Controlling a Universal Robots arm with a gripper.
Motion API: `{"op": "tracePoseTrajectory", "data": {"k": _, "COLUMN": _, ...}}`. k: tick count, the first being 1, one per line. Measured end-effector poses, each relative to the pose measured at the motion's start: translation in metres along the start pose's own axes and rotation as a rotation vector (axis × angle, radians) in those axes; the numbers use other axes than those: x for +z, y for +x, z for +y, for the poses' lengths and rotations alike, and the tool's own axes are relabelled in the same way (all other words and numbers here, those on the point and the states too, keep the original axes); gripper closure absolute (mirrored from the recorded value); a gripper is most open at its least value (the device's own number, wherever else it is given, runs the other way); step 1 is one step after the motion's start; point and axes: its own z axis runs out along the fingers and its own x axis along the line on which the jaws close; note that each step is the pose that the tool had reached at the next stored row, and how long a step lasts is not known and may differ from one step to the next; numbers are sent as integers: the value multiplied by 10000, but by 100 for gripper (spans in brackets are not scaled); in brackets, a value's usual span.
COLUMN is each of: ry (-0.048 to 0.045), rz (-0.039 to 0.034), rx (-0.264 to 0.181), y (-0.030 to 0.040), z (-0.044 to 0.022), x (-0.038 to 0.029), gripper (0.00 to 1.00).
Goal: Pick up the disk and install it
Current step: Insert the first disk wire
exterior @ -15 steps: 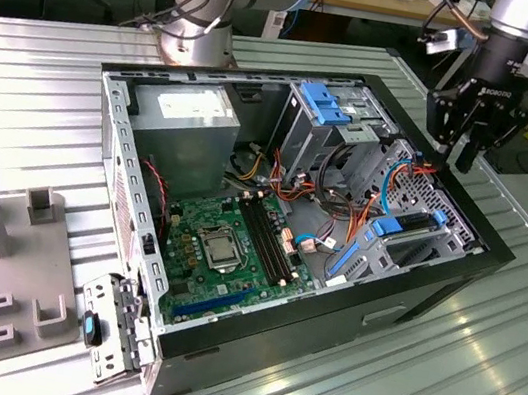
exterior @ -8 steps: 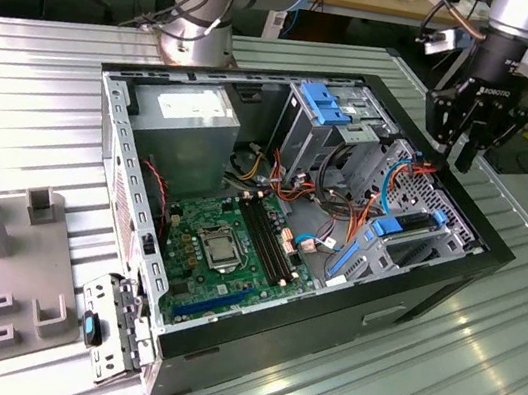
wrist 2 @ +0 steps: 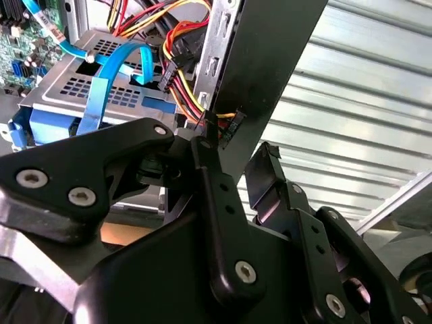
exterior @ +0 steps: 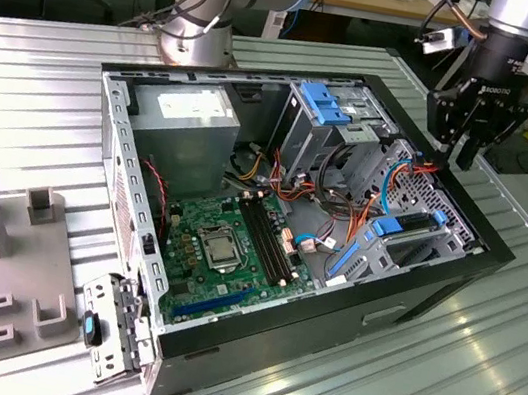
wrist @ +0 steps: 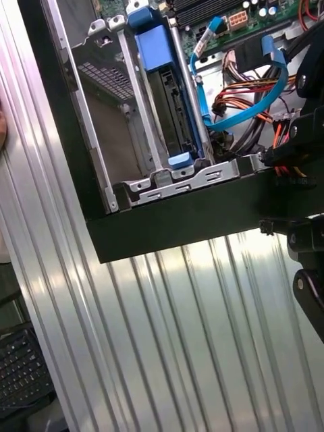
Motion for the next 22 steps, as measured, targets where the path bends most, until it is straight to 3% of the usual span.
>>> {"op": "tracePoseTrajectory", "data": {"k": 2, "ry": 9, "rz": 15, "rx": -42, "y": -39, "z": 5, "x": 1, "gripper": 56}}
{"op": "tracePoseTrajectory", "data": {"k": 5, "ry": 19, "rz": 28, "rx": -94, "y": -49, "z": -24, "x": 4, "gripper": 56}}
{"op": "tracePoseTrajectory", "data": {"k": 8, "ry": 61, "rz": 98, "rx": -378, "y": -53, "z": -40, "x": 8, "gripper": 56}}
{"op": "tracePoseTrajectory", "data": {"k": 11, "ry": 66, "rz": 107, "rx": -412, "y": -54, "z": -40, "x": 8, "gripper": 56}}
{"op": "tracePoseTrajectory", "data": {"k": 15, "ry": 60, "rz": 103, "rx": -395, "y": -55, "z": -40, "x": 10, "gripper": 58}}
{"op": "tracePoseTrajectory", "data": {"k": 17, "ry": 35, "rz": 65, "rx": -238, "y": -55, "z": -41, "x": 12, "gripper": 58}}
{"op": "tracePoseTrajectory", "data": {"k": 18, "ry": 23, "rz": 50, "rx": -173, "y": -55, "z": -41, "x": 12, "gripper": 65}}
{"op": "tracePoseTrajectory", "data": {"k": 22, "ry": -3, "rz": 4, "rx": 14, "y": -55, "z": -41, "x": 13, "gripper": 65}}
